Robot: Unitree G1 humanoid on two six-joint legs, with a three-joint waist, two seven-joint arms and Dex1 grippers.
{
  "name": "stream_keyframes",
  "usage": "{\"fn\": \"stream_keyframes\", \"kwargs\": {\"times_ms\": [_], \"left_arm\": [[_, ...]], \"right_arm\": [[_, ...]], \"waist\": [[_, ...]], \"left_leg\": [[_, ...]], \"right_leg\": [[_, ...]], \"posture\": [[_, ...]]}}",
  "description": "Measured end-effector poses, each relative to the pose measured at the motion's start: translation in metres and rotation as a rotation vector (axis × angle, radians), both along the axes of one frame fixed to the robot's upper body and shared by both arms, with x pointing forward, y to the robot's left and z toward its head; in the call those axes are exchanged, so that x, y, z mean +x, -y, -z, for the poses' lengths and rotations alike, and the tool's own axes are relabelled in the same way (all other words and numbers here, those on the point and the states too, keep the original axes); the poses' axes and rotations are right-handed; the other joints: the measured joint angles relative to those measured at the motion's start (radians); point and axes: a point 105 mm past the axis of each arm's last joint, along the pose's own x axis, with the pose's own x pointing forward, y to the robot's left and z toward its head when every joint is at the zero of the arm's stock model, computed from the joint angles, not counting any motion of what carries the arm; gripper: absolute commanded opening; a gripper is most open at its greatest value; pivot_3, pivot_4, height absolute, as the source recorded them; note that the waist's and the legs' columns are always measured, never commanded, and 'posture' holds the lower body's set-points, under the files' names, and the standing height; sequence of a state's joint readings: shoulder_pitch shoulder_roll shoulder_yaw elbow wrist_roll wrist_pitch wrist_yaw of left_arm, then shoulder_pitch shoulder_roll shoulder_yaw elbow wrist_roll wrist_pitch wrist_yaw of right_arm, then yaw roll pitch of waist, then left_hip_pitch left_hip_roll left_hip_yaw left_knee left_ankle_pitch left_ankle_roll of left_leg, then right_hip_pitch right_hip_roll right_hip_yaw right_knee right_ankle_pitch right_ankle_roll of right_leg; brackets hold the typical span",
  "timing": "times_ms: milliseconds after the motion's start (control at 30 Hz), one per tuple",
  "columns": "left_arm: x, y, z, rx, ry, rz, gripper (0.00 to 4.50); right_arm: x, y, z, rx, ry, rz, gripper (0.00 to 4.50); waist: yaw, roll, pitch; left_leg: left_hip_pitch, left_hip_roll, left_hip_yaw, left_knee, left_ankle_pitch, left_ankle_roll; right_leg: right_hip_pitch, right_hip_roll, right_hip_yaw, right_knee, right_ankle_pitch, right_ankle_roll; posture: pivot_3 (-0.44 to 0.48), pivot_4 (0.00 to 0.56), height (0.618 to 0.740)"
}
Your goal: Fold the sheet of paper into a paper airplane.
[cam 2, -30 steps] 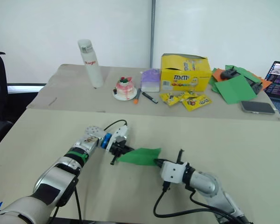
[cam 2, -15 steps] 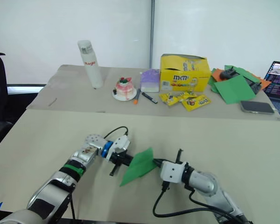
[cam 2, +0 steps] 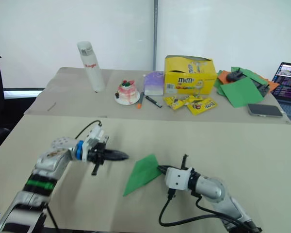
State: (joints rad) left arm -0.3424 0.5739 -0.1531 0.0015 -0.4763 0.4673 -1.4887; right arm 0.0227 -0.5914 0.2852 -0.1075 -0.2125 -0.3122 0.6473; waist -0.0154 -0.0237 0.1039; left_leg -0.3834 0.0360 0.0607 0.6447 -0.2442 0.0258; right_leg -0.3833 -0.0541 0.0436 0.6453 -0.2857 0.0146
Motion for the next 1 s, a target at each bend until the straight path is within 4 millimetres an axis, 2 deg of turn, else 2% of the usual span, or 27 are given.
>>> {"fn": "stream_keyframes", "kwargs": {"times_ms": [67,133,200,333,700,767,900,1000], "left_arm": [[-0.018,0.01,0.006,0.024,-0.022,0.031,0.03],[-0.031,0.019,0.02,0.06,-0.06,0.036,0.03],[-0.034,0.023,0.033,0.118,-0.074,0.003,0.03],[-0.031,0.016,0.063,0.263,-0.111,-0.146,0.03],[-0.04,0.02,0.066,0.248,-0.223,-0.344,0.03],[-0.042,0.019,0.066,0.233,-0.241,-0.378,0.03],[-0.045,0.019,0.066,0.214,-0.264,-0.424,0.03],[-0.048,0.018,0.065,0.205,-0.271,-0.439,0.03]], "right_arm": [[0.001,0.001,0.0,-0.008,0.0,-0.005,0.0],[0.001,0.001,0.0,-0.01,-0.003,-0.007,0.0],[0.001,0.0,0.001,-0.012,-0.007,-0.011,0.0],[-0.001,-0.001,0.002,-0.018,-0.015,-0.025,0.0],[-0.003,0.001,-0.004,0.007,-0.09,-0.041,0.0],[0.0,-0.003,-0.013,0.024,-0.102,-0.061,0.0],[0.016,-0.007,-0.044,0.05,-0.056,-0.097,0.0],[0.02,-0.012,-0.054,0.056,-0.063,-0.129,0.0]], "waist": [[0.003,0.0,0.0],[0.005,0.0,0.0],[0.006,-0.002,0.001],[0.004,-0.002,0.001],[0.005,-0.001,0.001],[0.003,0.0,0.002],[0.003,0.0,0.002],[0.006,0.0,0.002]], "left_leg": [[0.001,0.0,0.0,0.0,0.0,0.0],[0.006,0.0,0.0,0.0,0.0,0.0],[0.011,0.0,0.0,0.0,0.0,0.0],[0.013,-0.001,0.0,-0.001,-0.001,0.001],[0.014,-0.001,0.0,-0.001,-0.002,0.001],[0.014,-0.001,-0.001,-0.002,-0.002,0.001],[0.014,-0.001,-0.001,-0.002,-0.002,0.001],[0.014,-0.001,-0.001,-0.003,-0.003,0.001]], "right_leg": [[0.001,0.0,0.0,0.0,0.0,0.0],[0.006,0.0,0.0,0.0,-0.001,-0.001],[0.011,0.0,0.0,0.0,-0.002,-0.002],[0.013,-0.001,0.0,-0.001,-0.005,-0.002],[0.015,-0.005,-0.001,-0.001,-0.006,-0.001],[0.015,-0.006,-0.001,-0.001,-0.006,-0.001],[0.015,-0.006,-0.001,-0.001,-0.006,-0.001],[0.015,-0.006,-0.001,-0.003,-0.006,-0.001]], "posture": [[0.0,0.15,0.722],[0.0,0.15,0.722],[0.0,0.15,0.722],[0.0,0.15,0.722],[0.0,0.15,0.722],[0.0,0.15,0.722],[0.0,0.15,0.722],[0.0,0.15,0.722]]}}
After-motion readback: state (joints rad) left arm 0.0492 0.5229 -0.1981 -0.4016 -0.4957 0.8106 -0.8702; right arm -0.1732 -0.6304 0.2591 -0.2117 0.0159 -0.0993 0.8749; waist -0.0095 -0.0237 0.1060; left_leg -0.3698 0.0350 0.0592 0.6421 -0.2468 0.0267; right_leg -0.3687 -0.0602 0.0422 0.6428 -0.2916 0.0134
